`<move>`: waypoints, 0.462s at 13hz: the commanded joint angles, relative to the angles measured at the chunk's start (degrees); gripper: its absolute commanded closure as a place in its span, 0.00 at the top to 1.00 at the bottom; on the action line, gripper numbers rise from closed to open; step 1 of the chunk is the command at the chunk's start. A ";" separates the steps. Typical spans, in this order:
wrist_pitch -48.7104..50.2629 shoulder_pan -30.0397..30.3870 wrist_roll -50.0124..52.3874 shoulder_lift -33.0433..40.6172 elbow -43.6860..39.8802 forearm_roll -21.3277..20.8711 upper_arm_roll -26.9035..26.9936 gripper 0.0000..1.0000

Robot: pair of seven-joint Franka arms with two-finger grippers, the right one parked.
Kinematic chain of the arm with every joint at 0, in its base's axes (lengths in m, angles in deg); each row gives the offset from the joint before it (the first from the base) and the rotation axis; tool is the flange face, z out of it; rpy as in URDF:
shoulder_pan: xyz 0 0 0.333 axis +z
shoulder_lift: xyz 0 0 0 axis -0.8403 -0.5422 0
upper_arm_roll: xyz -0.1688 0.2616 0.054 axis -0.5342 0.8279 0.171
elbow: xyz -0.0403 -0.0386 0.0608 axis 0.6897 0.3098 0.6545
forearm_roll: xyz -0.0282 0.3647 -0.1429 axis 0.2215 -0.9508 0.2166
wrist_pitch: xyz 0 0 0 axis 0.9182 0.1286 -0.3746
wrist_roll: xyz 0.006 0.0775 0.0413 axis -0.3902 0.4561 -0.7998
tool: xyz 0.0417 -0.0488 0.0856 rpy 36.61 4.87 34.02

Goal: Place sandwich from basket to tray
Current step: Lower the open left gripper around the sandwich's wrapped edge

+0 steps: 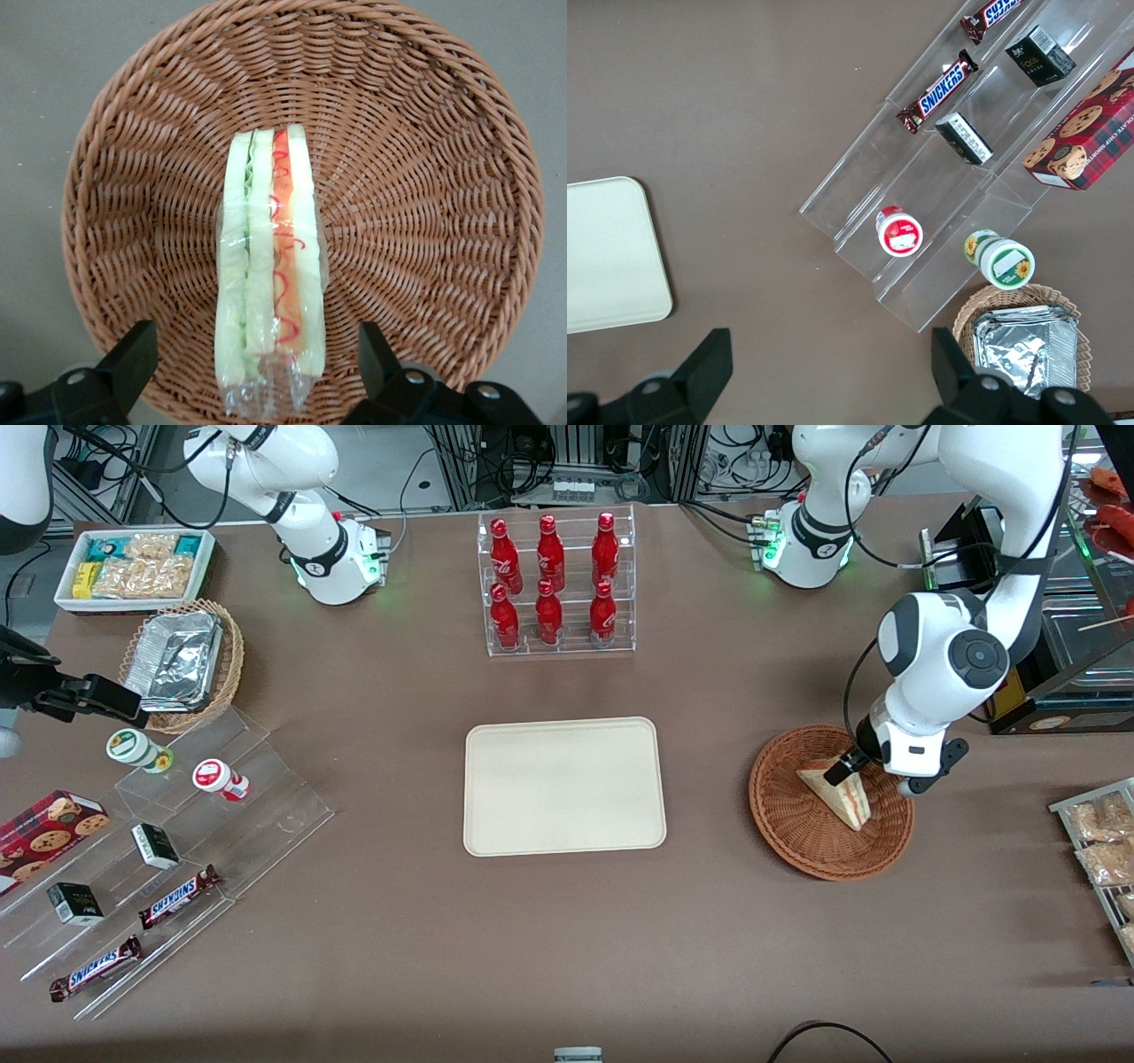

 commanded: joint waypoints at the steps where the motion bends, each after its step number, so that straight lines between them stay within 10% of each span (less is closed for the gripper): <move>1: -2.69 -0.64 1.94 -2.16 -0.10 0.82 -0.20 1.00; 3: -2.95 -0.99 2.21 -3.30 -0.19 0.82 -0.20 0.97; 6: -1.99 -0.99 1.25 -2.69 -0.19 0.74 -0.20 0.04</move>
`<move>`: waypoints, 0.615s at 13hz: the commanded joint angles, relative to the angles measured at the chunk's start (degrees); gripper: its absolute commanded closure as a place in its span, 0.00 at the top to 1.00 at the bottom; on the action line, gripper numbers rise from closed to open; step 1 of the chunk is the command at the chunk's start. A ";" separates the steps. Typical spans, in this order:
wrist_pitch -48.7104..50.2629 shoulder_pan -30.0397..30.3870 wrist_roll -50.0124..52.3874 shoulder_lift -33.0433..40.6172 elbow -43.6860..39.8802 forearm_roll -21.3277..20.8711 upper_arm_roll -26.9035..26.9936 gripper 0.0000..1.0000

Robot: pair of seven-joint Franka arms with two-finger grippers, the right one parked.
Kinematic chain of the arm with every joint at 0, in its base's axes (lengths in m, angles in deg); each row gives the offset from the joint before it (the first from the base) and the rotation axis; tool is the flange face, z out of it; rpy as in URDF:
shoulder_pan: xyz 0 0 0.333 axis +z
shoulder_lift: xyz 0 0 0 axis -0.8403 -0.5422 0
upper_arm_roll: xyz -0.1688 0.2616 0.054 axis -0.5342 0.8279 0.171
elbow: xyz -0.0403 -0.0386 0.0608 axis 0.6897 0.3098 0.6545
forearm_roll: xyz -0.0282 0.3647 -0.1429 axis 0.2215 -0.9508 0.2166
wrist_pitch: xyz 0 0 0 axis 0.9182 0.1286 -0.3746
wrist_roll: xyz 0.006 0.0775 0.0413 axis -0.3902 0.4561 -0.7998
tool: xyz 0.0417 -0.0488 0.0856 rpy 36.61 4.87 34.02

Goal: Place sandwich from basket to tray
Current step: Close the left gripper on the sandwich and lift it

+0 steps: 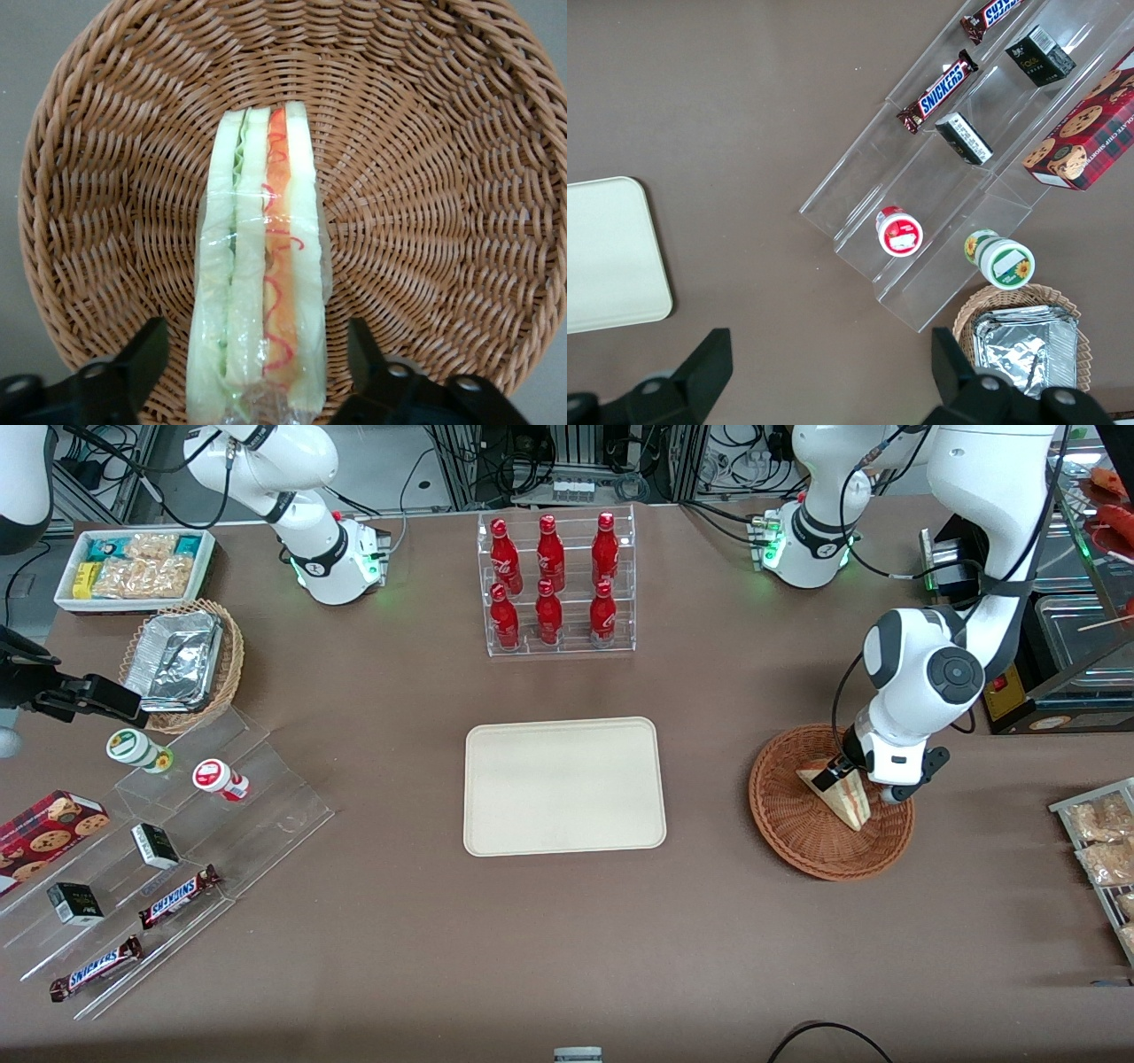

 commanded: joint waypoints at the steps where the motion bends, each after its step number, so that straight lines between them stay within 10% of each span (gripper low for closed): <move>1: 0.94 -0.35 -0.49 1.04 -0.19 0.11 -0.02 0.00; 8: 22.10 -3.67 -9.11 1.49 -14.49 -4.26 -1.25 0.00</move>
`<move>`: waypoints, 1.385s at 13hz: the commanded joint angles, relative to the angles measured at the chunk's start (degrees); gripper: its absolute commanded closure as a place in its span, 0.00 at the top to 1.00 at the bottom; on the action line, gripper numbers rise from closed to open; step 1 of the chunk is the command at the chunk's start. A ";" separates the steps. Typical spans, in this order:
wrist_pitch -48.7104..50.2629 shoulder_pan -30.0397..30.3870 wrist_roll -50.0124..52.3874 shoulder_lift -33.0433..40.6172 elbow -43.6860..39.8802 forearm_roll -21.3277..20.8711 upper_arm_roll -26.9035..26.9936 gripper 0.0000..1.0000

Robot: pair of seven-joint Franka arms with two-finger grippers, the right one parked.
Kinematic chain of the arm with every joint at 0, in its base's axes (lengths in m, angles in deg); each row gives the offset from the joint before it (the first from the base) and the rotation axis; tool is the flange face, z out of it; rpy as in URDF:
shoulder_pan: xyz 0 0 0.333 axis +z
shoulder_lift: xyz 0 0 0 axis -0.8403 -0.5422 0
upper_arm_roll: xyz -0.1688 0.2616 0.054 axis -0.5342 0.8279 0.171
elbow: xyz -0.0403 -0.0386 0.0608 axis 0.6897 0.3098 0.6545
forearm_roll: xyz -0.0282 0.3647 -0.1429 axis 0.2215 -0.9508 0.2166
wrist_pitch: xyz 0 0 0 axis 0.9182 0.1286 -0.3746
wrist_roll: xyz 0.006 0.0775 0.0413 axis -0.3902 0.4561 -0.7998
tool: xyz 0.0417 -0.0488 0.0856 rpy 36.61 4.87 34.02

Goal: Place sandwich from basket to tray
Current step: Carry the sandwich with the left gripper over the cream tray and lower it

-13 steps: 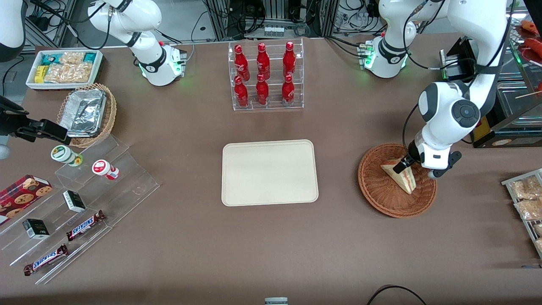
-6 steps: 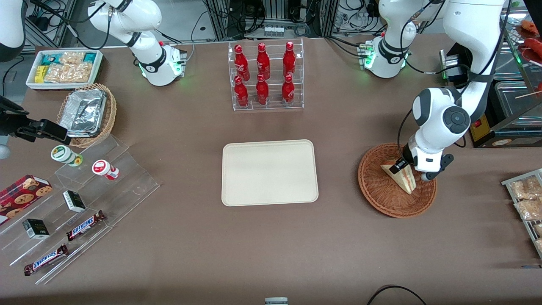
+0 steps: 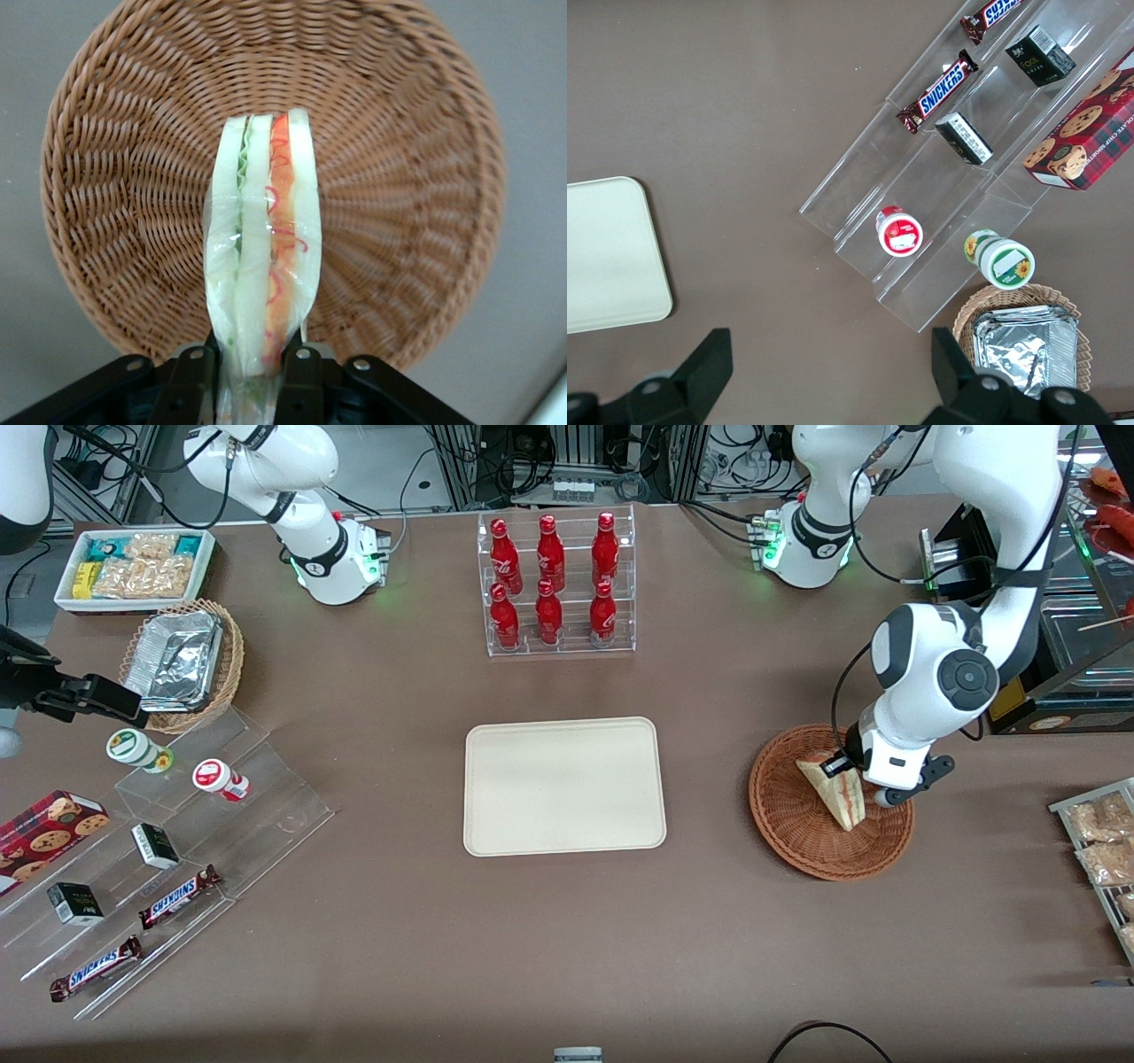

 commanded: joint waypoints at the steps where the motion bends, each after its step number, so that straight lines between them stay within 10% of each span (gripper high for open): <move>1: 8.28 -4.06 -0.50 -1.19 -7.39 -3.84 -0.14 0.00; 18: 8.66 -37.65 24.02 -29.40 -42.20 -0.59 -0.23 0.00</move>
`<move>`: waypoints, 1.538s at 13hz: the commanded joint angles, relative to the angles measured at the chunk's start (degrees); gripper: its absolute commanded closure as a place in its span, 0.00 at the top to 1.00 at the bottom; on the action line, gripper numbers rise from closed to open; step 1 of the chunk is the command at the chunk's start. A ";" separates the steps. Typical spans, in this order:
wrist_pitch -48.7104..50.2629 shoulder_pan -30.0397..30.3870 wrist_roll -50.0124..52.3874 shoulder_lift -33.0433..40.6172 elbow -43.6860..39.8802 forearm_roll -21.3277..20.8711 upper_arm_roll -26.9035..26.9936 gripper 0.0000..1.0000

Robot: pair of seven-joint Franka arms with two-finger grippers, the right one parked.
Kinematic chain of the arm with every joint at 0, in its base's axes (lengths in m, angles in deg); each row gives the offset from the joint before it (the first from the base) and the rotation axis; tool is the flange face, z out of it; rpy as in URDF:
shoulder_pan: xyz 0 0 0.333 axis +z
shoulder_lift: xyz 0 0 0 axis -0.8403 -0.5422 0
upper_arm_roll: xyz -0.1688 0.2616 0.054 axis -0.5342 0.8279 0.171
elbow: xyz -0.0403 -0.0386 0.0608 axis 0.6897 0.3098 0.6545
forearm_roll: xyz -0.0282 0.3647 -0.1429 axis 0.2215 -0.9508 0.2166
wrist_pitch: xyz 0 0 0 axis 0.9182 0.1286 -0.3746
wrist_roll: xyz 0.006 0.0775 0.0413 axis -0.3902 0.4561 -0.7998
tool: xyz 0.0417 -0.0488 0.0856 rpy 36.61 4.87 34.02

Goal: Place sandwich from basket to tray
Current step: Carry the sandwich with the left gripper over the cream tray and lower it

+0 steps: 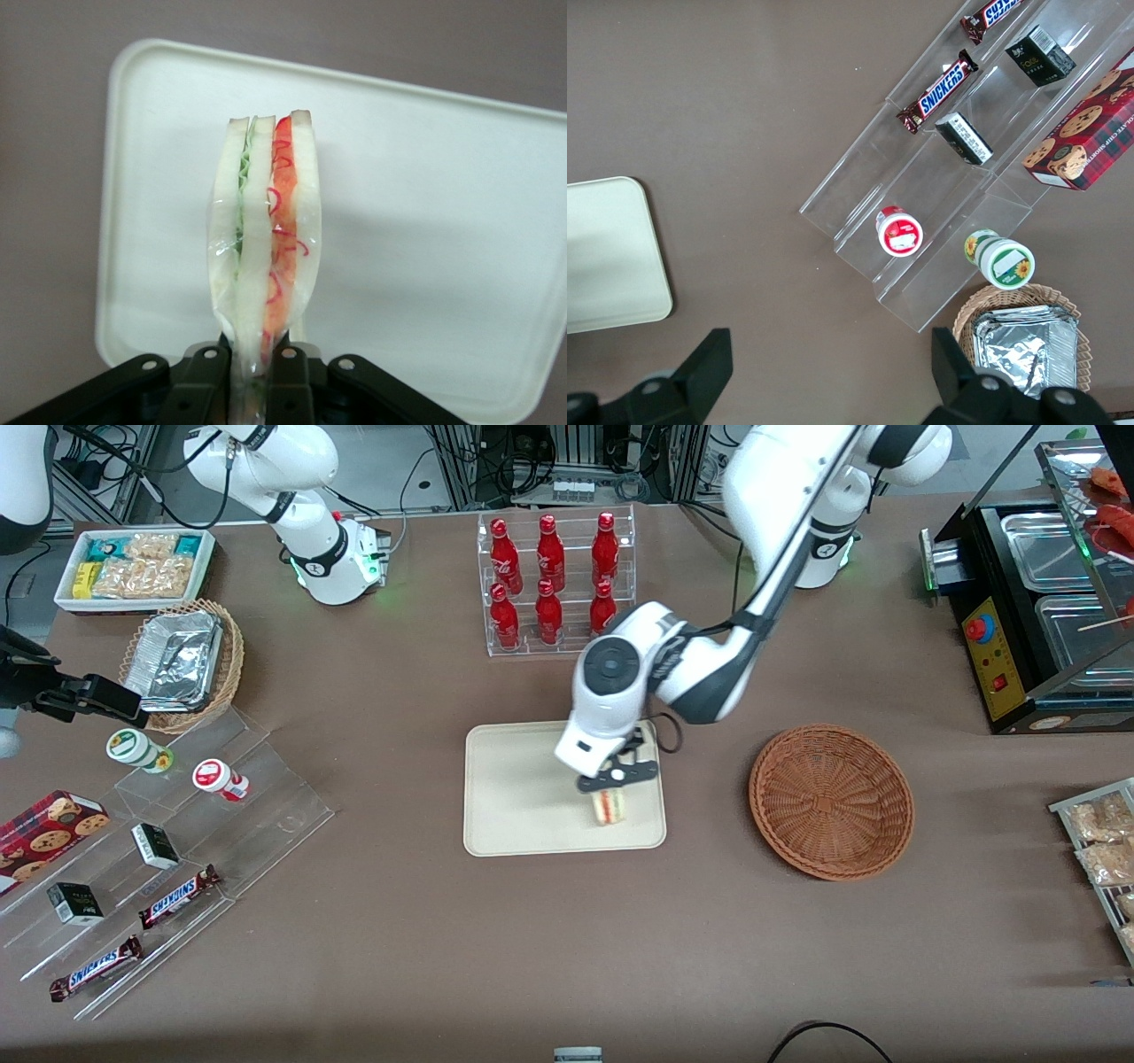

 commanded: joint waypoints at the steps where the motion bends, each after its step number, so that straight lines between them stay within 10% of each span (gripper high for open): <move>1: 0.32 -2.54 2.30 -4.94 -7.56 0.69 0.88 0.00; 19: 0.31 -3.51 1.15 -11.20 -11.54 3.94 1.14 0.02; 20: 0.23 -3.51 1.08 -11.37 -11.54 3.94 1.14 0.52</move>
